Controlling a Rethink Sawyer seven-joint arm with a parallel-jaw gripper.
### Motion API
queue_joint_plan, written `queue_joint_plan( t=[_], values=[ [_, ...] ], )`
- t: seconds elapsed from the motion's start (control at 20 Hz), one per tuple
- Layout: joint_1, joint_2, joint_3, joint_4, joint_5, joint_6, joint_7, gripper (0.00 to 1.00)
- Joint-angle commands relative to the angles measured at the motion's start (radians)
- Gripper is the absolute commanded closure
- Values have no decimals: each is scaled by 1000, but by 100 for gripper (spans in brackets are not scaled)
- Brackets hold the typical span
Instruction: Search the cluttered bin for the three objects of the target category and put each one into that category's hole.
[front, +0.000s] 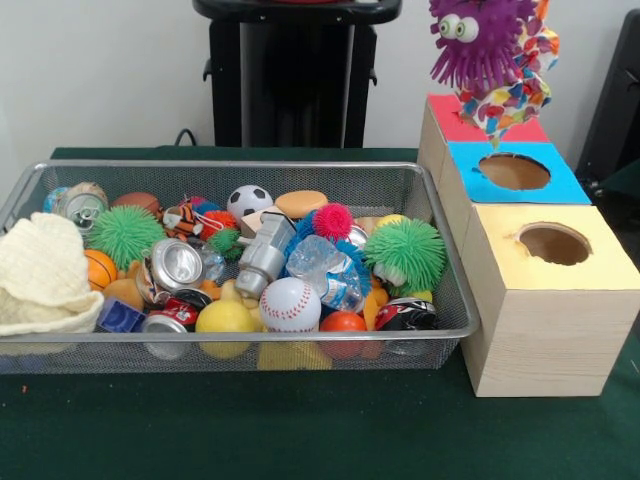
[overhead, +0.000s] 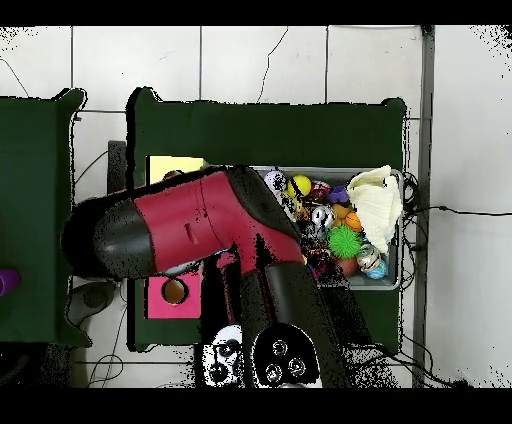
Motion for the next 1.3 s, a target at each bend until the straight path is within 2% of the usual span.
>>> queue_joint_plan(
  t=[0.05, 0.45, 0.8, 1.3],
  values=[
    [-8, 43, -51, 18, 23, -38, 145, 100],
    [2, 51, -61, 24, 31, -61, 144, 100],
    [18, 93, -54, -29, 31, -41, 144, 100],
    [36, 127, -68, -51, 31, -75, 172, 100]
  ],
)
